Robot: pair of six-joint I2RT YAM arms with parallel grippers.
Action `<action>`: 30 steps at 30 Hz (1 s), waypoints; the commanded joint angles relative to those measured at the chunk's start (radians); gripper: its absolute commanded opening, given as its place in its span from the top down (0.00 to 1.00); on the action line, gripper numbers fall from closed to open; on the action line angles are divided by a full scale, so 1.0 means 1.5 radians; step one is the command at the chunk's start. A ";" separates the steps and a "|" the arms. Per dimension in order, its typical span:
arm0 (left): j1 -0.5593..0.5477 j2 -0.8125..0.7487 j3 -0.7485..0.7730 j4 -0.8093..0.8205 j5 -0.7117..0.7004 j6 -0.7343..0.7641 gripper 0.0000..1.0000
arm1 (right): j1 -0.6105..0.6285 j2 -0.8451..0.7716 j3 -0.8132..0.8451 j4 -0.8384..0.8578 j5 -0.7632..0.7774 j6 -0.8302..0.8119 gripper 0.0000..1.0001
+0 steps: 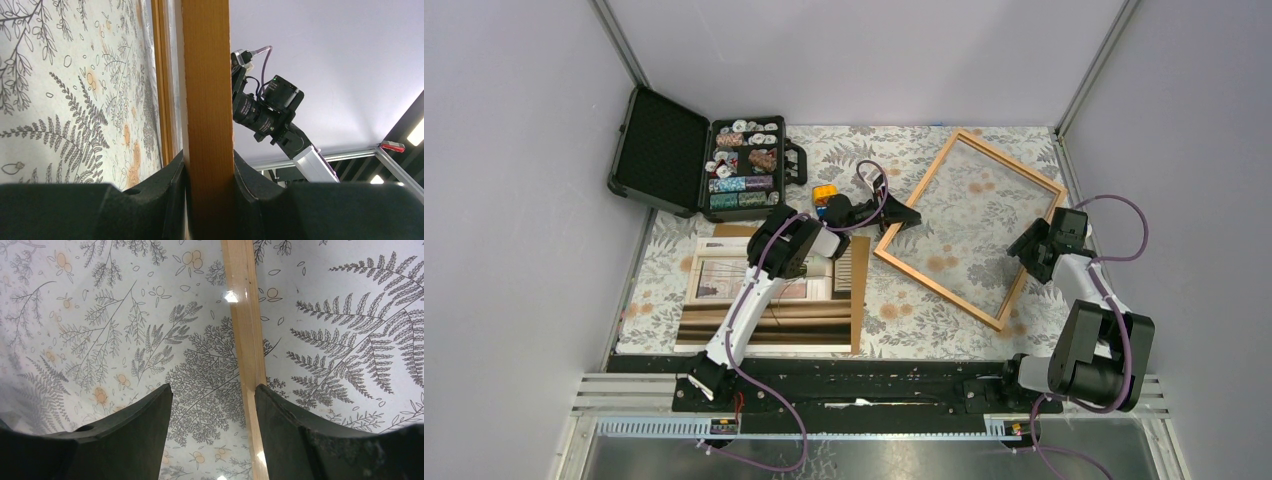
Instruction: Put the photo into the frame
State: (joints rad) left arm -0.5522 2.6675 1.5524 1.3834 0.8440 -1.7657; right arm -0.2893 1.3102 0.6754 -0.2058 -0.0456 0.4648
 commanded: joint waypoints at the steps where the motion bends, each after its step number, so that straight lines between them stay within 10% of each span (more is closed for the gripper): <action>1: 0.014 0.011 -0.014 0.126 -0.029 0.004 0.73 | -0.002 0.014 -0.008 0.019 -0.010 0.001 0.31; 16: 0.001 0.041 0.017 0.131 -0.027 -0.030 0.66 | -0.007 0.036 -0.048 0.118 -0.169 0.036 0.30; 30: 0.001 0.038 0.006 0.146 -0.038 -0.036 0.56 | -0.011 0.023 -0.031 0.075 -0.108 0.011 0.31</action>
State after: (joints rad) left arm -0.5522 2.6720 1.5646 1.4097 0.8227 -1.8229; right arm -0.3031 1.3621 0.6174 -0.0162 -0.2546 0.5060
